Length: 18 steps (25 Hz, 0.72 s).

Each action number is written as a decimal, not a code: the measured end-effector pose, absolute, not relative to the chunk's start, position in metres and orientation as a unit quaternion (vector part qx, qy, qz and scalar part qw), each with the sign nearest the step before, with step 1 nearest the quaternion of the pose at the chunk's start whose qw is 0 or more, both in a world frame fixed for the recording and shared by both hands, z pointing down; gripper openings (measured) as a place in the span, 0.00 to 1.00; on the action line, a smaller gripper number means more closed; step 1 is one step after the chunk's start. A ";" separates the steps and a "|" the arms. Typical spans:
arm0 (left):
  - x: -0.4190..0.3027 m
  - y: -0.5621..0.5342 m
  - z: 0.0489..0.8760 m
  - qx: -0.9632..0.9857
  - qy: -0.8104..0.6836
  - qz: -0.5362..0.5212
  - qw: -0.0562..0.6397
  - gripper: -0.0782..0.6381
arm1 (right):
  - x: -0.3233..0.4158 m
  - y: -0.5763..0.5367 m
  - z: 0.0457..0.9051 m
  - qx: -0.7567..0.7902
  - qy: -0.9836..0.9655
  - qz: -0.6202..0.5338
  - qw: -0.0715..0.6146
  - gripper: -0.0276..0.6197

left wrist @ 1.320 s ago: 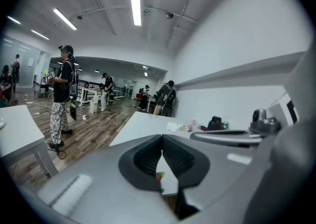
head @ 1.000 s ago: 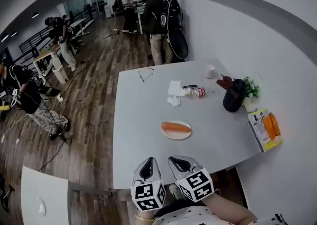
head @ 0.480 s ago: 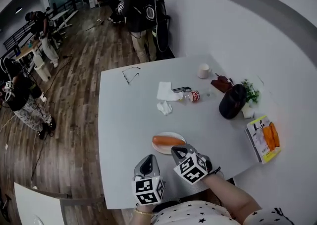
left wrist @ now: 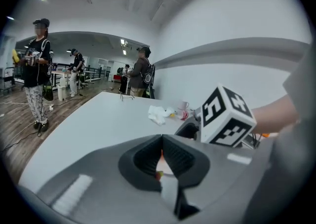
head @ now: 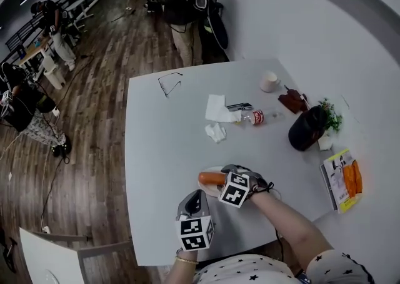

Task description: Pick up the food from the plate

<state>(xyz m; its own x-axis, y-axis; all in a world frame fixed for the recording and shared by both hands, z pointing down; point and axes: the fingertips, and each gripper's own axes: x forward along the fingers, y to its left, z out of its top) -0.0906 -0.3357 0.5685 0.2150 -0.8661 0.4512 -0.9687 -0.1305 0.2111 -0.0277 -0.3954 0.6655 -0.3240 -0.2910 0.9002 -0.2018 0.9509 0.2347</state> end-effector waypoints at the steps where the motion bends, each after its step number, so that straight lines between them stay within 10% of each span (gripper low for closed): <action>1: -0.092 -0.336 0.570 0.742 -0.618 0.111 0.236 0.12 | -0.031 -0.397 0.673 0.136 -0.808 -0.039 0.572 0.40; 10: -0.096 -0.327 0.575 0.736 -0.618 0.117 0.251 0.12 | -0.034 -0.399 0.691 0.088 -0.808 0.011 0.583 0.37; 18: -0.092 -0.312 0.559 0.743 -0.612 0.094 0.253 0.12 | -0.012 -0.378 0.628 0.248 -0.880 0.098 0.393 0.37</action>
